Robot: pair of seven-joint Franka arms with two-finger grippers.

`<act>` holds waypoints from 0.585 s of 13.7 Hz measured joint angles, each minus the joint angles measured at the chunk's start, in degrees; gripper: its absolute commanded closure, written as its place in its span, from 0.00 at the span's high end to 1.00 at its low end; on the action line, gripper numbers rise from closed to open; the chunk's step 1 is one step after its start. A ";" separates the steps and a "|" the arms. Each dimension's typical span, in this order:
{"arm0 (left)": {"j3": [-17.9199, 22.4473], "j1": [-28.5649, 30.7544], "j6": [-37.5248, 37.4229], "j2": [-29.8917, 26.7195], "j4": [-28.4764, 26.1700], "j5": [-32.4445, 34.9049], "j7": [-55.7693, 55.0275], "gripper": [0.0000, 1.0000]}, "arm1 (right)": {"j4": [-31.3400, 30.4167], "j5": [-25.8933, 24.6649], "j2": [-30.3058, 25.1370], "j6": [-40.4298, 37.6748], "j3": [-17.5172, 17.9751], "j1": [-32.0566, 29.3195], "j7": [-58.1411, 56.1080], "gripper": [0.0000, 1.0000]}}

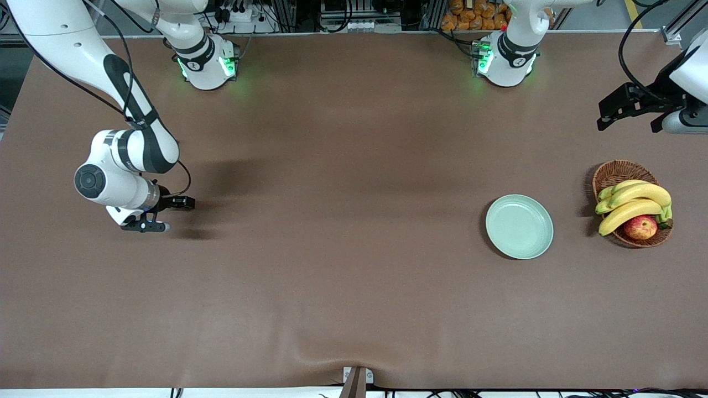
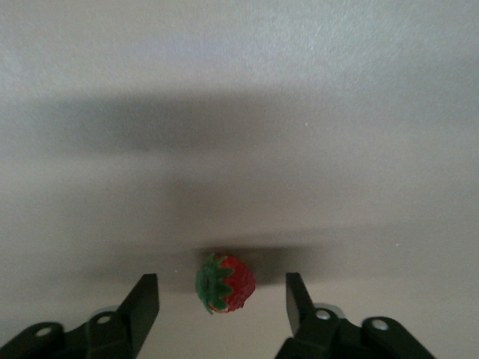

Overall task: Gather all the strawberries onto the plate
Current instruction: 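Reach the right gripper down and grasp the first strawberry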

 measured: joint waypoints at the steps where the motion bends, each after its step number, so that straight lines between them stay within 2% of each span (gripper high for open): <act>1: 0.00 0.00 0.00 0.00 0.00 0.00 0.00 1.00 | -0.18 0.00 0.00 0.00 0.03 0.00 -0.01 0.51; 5: 0.00 0.00 0.00 0.00 0.00 -0.06 0.00 1.00 | -0.49 0.00 0.16 0.00 0.08 0.00 -0.02 0.50; 8: 0.00 0.00 0.00 0.05 -0.01 -0.07 0.00 1.00 | -0.52 0.00 0.60 0.03 0.10 0.00 -0.06 0.10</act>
